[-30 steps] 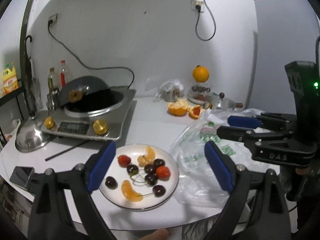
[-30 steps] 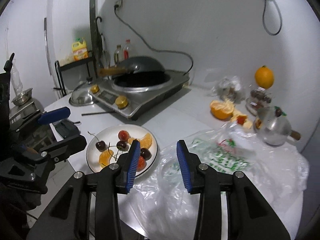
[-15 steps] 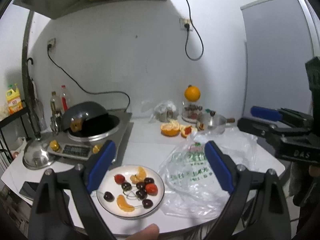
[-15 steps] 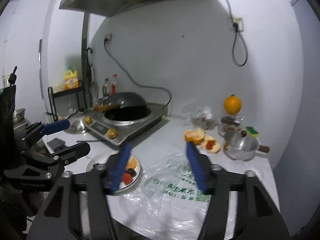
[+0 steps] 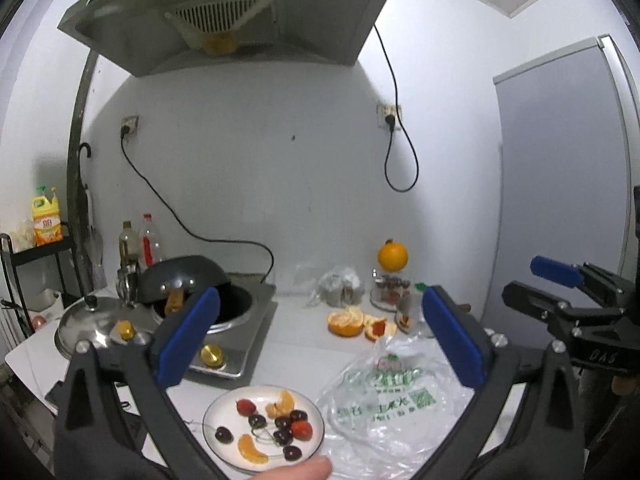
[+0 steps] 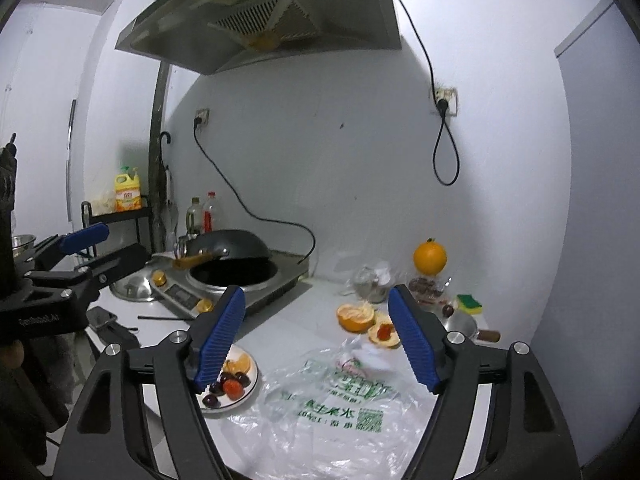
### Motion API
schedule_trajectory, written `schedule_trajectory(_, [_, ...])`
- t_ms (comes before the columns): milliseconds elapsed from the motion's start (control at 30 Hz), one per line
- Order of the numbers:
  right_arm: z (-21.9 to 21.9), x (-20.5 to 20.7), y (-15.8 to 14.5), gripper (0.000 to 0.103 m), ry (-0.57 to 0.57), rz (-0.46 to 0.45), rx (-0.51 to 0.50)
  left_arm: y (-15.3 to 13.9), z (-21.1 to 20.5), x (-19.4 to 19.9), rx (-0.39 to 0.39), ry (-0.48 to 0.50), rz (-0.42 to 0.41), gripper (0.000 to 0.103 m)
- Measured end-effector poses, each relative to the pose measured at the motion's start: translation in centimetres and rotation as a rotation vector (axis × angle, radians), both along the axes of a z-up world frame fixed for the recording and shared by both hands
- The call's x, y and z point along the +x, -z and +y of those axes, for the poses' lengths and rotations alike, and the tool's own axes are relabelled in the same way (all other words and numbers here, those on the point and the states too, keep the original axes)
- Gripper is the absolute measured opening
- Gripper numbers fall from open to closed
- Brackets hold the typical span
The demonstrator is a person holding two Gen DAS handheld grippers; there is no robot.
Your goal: Organize fruits
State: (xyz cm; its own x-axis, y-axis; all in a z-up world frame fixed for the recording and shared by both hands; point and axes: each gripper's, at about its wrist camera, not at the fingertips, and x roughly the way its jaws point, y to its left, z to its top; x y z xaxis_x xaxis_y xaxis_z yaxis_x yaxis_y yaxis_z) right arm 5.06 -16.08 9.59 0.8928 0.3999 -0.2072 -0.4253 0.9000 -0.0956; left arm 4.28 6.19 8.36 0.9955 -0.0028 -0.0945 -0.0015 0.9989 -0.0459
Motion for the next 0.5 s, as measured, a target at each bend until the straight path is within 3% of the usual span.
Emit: schedule_trajectory(500, [-1.1,0.9,-0.5,0.077,0.015,-0.02,0.016,-1.2,-0.6,0.9,0.01,0.002,-0.012,0.103])
